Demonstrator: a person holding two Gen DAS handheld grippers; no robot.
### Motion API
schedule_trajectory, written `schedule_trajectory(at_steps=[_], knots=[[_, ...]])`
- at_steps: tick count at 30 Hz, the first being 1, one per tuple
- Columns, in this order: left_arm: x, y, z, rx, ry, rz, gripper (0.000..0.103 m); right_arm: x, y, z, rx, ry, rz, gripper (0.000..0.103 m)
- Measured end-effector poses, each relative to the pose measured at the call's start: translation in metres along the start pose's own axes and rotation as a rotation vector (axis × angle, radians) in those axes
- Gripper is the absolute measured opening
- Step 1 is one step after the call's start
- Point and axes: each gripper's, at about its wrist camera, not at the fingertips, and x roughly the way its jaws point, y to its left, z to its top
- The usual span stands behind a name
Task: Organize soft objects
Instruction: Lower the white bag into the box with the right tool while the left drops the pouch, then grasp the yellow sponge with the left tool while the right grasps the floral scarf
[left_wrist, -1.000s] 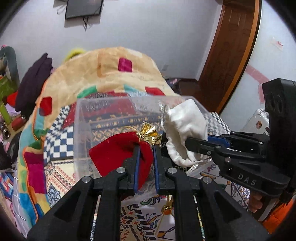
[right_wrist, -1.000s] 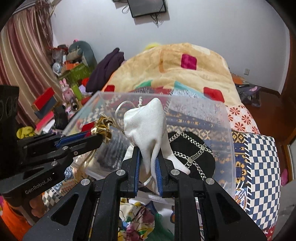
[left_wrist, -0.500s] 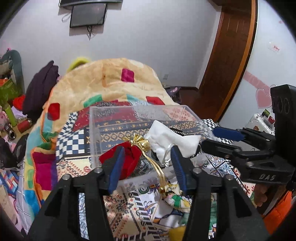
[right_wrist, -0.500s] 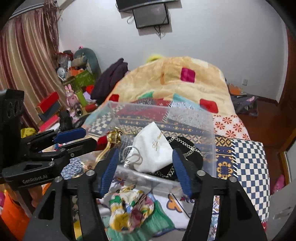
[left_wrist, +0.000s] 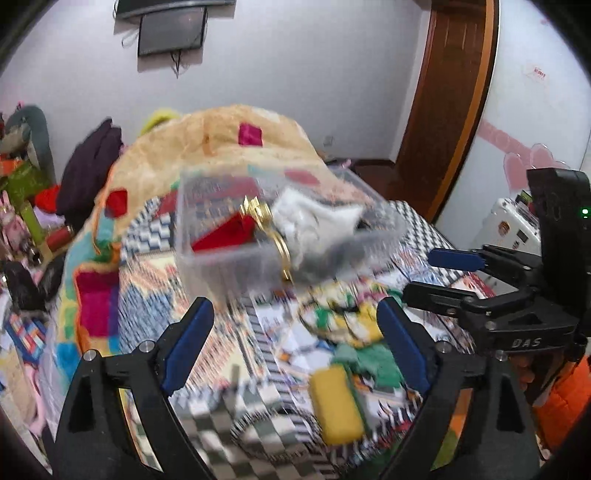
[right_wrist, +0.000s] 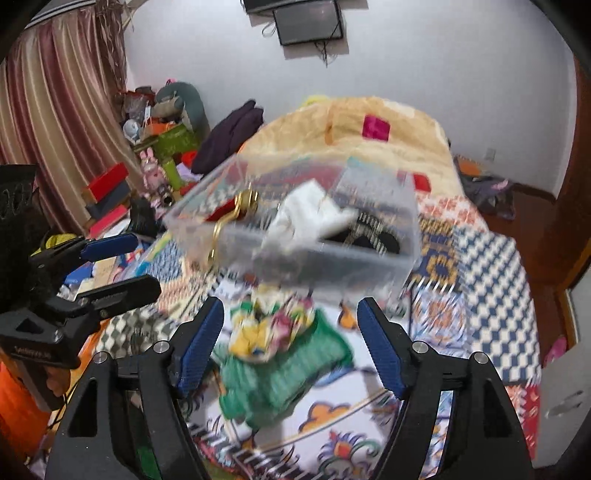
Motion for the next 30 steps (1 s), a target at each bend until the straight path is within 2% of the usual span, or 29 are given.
schedule_trajectory(at_steps=[4,6,10,14,17,19,21,24,30], knots=[[0.006,-0.002,-0.021,-0.027,0.037,-0.019,0.090,0.008,0.005,-0.009,-0.005,0.031,0.020,0.071],[0.010,-0.003,-0.028,-0.040,0.059,-0.035,0.089,0.012,0.008,-0.011,-0.013,0.038,0.025,0.067],[0.016,-0.007,-0.035,-0.046,0.088,-0.063,0.075,0.021,0.010,-0.012,-0.018,0.063,0.047,0.055],[0.024,-0.012,-0.040,-0.040,0.117,-0.092,0.064,0.026,0.014,-0.018,-0.031,0.080,0.044,0.048],[0.030,-0.017,-0.044,-0.027,0.141,-0.109,0.052,0.032,0.014,-0.019,-0.033,0.095,0.050,0.038],[0.035,-0.020,-0.047,-0.022,0.156,-0.118,0.039,0.034,0.014,-0.020,-0.030,0.104,0.055,0.024],[0.037,-0.021,-0.049,-0.021,0.163,-0.126,0.030,0.034,0.013,-0.021,-0.019,0.103,0.053,0.020],[0.035,-0.020,-0.050,-0.028,0.144,-0.128,0.029,0.032,0.011,-0.020,-0.008,0.097,0.064,0.013],[0.021,-0.012,-0.046,-0.042,0.095,-0.116,0.027,0.019,0.012,-0.017,-0.010,0.049,0.070,0.010]])
